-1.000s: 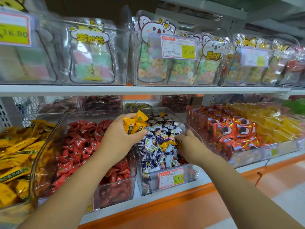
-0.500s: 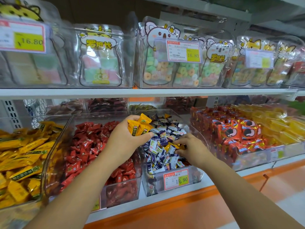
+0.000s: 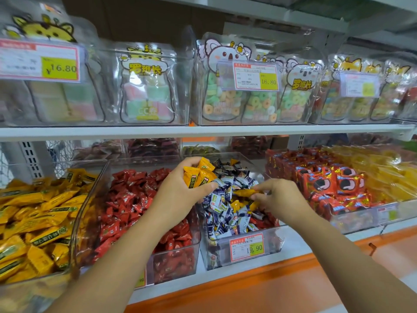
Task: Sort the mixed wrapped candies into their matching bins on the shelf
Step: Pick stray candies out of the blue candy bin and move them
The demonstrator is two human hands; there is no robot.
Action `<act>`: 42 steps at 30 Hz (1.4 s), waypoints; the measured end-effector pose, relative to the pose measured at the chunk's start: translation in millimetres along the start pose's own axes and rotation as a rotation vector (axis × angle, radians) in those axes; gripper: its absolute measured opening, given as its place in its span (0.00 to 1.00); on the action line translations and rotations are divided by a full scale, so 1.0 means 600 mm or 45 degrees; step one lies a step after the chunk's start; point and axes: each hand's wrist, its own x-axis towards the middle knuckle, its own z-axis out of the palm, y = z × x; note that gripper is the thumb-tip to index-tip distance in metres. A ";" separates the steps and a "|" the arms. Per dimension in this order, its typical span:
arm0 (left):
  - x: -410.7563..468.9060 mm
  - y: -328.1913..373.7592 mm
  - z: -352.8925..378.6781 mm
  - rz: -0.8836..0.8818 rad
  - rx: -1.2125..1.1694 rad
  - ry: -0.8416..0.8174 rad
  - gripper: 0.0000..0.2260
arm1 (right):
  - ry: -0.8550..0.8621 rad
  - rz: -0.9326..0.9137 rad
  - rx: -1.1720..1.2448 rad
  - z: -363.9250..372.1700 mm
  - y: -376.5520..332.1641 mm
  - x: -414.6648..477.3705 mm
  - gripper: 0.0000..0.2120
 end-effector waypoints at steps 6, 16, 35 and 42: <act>-0.013 0.003 -0.025 -0.010 0.063 0.010 0.21 | 0.093 0.020 0.380 -0.040 -0.055 0.002 0.04; -0.078 -0.013 -0.288 -0.179 0.781 0.244 0.27 | -0.121 -0.205 0.792 0.078 -0.267 -0.012 0.05; -0.090 -0.128 -0.535 -0.388 0.904 0.392 0.34 | -0.434 -0.499 0.287 0.310 -0.550 0.118 0.16; -0.102 -0.063 -0.451 -0.251 0.931 0.344 0.26 | -0.255 -0.571 0.335 0.216 -0.452 0.052 0.10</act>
